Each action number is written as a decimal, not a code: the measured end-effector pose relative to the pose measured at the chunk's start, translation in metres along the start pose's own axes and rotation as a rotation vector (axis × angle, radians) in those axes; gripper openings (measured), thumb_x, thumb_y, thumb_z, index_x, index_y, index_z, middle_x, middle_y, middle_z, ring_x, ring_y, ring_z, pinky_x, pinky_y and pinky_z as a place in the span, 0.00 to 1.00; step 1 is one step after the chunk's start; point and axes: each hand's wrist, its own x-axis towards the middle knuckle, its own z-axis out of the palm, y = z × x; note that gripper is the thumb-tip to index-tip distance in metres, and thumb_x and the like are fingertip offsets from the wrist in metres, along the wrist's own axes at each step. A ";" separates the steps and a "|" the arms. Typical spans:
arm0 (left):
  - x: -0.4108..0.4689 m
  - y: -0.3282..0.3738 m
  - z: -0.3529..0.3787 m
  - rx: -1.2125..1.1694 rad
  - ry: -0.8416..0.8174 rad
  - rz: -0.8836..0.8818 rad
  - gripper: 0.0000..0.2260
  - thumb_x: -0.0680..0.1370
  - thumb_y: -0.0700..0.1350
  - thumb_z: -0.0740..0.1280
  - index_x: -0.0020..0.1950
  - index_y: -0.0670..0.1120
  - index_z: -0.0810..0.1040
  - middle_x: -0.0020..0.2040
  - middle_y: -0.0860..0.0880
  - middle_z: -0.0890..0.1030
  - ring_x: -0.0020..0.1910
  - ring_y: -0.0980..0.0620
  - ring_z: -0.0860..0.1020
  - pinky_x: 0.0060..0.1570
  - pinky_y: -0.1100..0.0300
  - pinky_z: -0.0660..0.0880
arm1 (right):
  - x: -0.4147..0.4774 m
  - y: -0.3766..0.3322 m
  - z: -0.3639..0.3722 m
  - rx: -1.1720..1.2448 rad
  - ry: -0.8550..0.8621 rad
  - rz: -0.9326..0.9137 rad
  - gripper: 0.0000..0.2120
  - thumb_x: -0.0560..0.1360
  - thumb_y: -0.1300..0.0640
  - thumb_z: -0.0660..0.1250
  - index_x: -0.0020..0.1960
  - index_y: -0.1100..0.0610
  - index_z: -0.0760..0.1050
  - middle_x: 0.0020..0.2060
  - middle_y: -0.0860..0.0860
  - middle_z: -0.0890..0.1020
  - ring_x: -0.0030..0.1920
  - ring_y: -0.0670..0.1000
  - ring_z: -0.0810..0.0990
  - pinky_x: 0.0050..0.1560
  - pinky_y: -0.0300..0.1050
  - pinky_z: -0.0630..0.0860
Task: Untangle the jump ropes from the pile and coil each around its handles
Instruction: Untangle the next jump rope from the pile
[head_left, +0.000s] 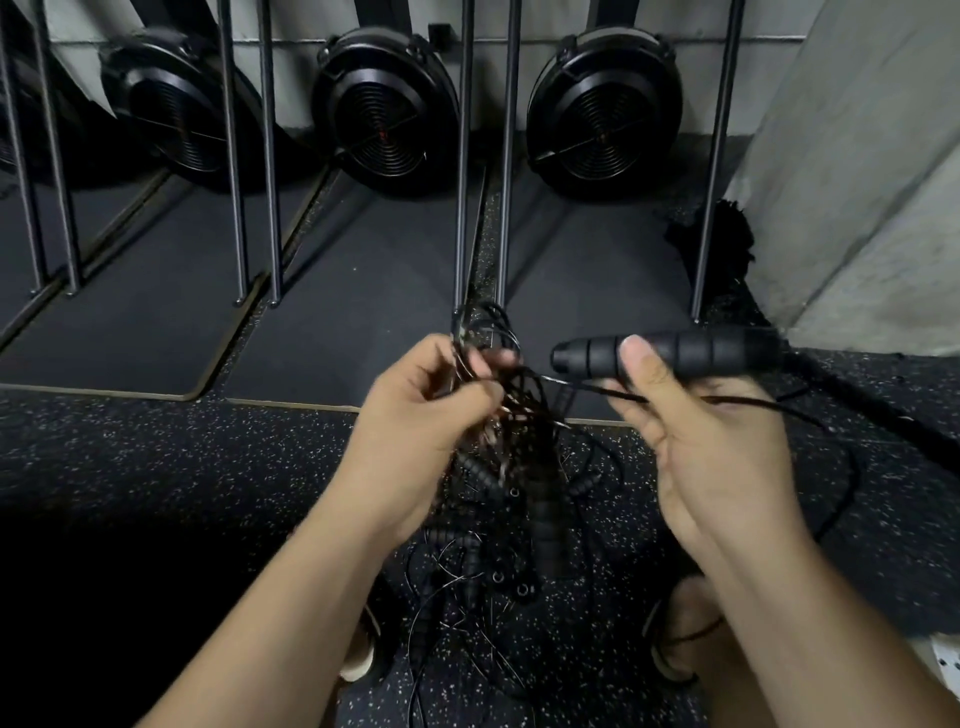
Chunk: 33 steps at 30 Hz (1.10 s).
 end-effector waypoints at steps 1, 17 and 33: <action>0.006 0.002 -0.003 -0.025 0.040 0.014 0.12 0.80 0.29 0.68 0.47 0.46 0.77 0.59 0.45 0.87 0.50 0.48 0.80 0.43 0.59 0.76 | -0.003 0.002 -0.001 -0.041 -0.023 0.045 0.15 0.76 0.57 0.77 0.60 0.61 0.81 0.58 0.61 0.87 0.56 0.60 0.88 0.55 0.53 0.86; 0.006 0.001 0.001 0.193 0.051 0.197 0.13 0.77 0.33 0.74 0.59 0.43 0.80 0.59 0.45 0.86 0.62 0.43 0.83 0.67 0.35 0.77 | -0.017 -0.025 0.006 -0.140 -0.528 0.424 0.21 0.75 0.57 0.73 0.65 0.65 0.76 0.53 0.65 0.88 0.46 0.63 0.90 0.38 0.39 0.84; 0.004 0.003 0.002 0.135 0.004 0.162 0.14 0.78 0.31 0.74 0.59 0.45 0.81 0.59 0.45 0.85 0.44 0.44 0.81 0.48 0.46 0.81 | -0.010 -0.020 0.009 0.023 -0.286 0.145 0.05 0.70 0.65 0.75 0.45 0.59 0.83 0.38 0.58 0.85 0.36 0.54 0.87 0.36 0.36 0.82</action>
